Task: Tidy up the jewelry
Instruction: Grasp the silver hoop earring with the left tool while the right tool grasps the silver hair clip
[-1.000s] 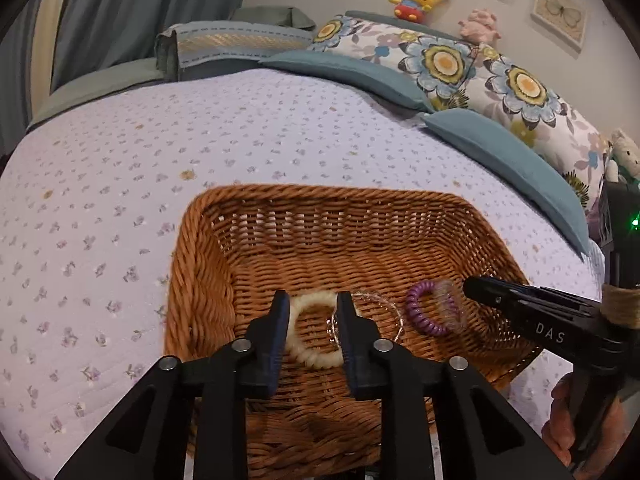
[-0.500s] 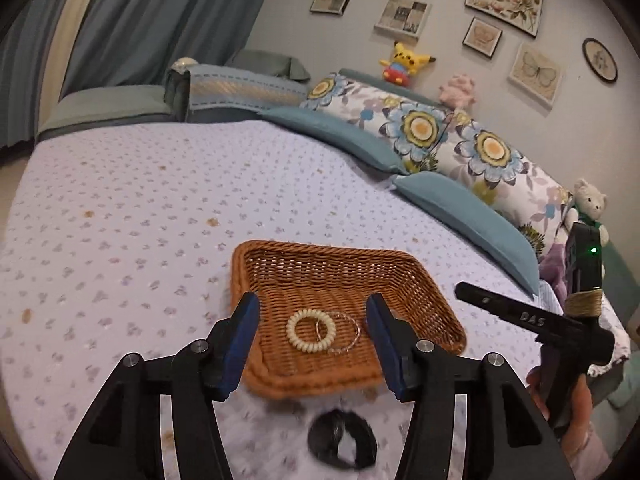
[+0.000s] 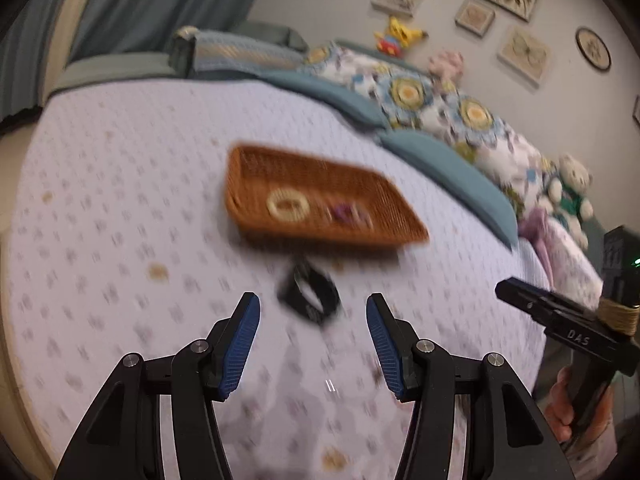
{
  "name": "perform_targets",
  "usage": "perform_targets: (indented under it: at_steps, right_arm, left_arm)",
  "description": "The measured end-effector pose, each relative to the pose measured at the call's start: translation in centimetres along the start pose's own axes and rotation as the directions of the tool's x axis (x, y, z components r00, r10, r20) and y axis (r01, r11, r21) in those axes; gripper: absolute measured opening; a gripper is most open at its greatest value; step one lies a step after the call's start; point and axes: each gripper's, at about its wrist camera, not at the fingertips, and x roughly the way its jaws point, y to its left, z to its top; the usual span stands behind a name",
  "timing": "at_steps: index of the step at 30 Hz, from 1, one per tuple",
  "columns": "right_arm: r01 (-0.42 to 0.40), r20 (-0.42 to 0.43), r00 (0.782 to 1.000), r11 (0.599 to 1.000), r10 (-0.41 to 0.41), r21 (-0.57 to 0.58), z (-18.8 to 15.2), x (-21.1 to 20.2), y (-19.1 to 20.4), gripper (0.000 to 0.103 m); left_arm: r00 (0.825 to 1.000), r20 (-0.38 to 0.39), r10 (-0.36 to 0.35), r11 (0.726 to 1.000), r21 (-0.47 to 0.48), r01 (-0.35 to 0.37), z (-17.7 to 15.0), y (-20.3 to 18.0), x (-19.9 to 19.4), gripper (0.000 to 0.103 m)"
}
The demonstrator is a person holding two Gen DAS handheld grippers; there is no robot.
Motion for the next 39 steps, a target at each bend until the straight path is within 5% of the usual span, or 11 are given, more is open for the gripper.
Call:
perform_targets:
  at_steps: [11, 15, 20, 34, 39]
  right_arm:
    - [0.002, -0.154, 0.988, 1.0, 0.001, 0.017, -9.5, 1.2, -1.6, 0.053]
    - [-0.007, -0.169, 0.985, 0.998, 0.016, 0.055, -10.0, 1.6, -2.5, 0.053]
    - [-0.017, -0.181, 0.983, 0.996, 0.033, 0.089, -9.7, 2.1, -3.0, 0.053]
    - [-0.027, -0.211, 0.977, 0.997, 0.041, 0.069, -10.0, 3.3, -2.0, 0.053]
    - [0.001, -0.203, 0.979, 1.0, 0.005, 0.028, -10.0, 3.6, -1.3, 0.03]
  left_arm:
    - [0.99, -0.137, -0.019, 0.982, 0.185, 0.045, -5.4, -4.2, 3.2, 0.057]
    - [0.984, -0.179, -0.013, 0.961, 0.271, 0.062, -6.0, -5.8, 4.7, 0.057]
    - [0.973, -0.232, 0.007, 0.944, 0.324, 0.071, -6.0, -7.2, 7.3, 0.036]
    - [0.97, -0.24, 0.051, 0.937, 0.348, 0.036, -6.1, -7.5, 9.5, 0.035]
    - [0.969, -0.239, 0.063, 0.935, 0.353, 0.026, -6.1, -7.7, 9.7, 0.035]
